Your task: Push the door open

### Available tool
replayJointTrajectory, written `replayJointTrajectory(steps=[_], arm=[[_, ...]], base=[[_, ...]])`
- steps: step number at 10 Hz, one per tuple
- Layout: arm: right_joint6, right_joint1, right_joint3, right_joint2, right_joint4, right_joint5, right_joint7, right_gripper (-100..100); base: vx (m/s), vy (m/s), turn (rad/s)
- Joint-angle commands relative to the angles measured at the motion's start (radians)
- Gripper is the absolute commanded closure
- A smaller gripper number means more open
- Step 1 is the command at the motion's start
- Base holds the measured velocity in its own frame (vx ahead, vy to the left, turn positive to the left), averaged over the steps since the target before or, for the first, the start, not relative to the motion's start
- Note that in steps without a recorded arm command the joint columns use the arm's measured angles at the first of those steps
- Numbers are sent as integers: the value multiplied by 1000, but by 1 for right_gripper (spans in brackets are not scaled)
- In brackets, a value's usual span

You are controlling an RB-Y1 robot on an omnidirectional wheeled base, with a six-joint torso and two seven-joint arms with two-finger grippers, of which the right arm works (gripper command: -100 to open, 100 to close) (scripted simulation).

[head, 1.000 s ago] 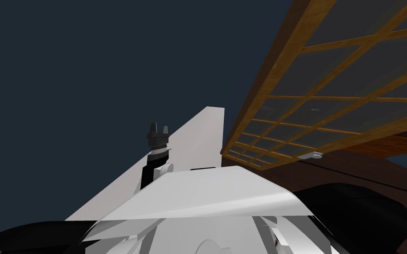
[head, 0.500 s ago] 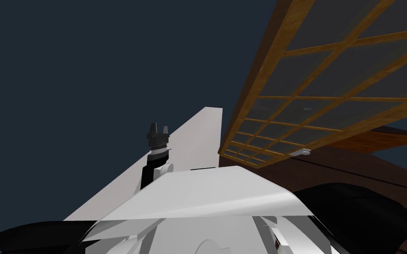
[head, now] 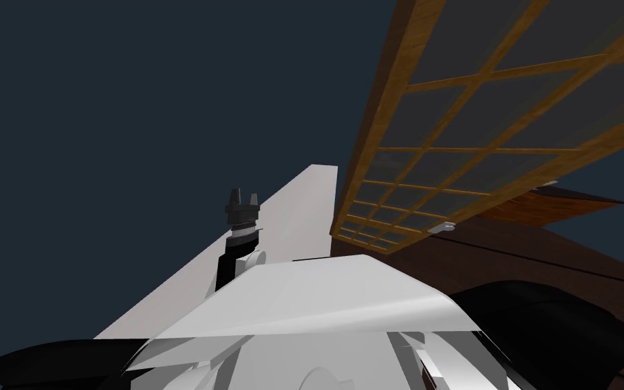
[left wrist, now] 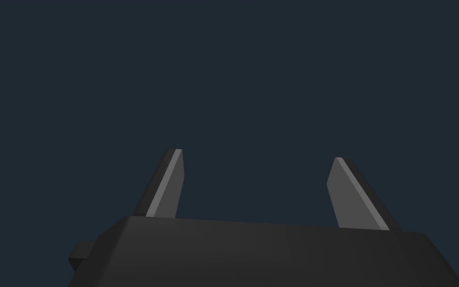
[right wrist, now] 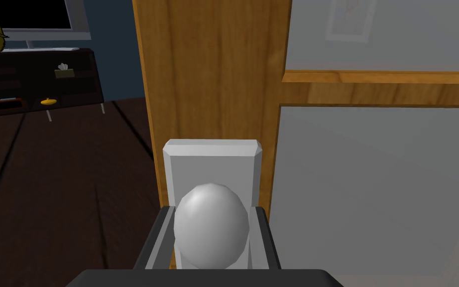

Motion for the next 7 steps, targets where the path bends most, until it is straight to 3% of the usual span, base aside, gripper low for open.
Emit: replayJointTrajectory(steps=[1, 7], arm=[[-6, -1, -11, 3, 10, -11, 5, 100], [-9, 4, -42, 7, 7, -42, 29, 100]], base=[[-102, -170, -74], [-85, -159, -68]])
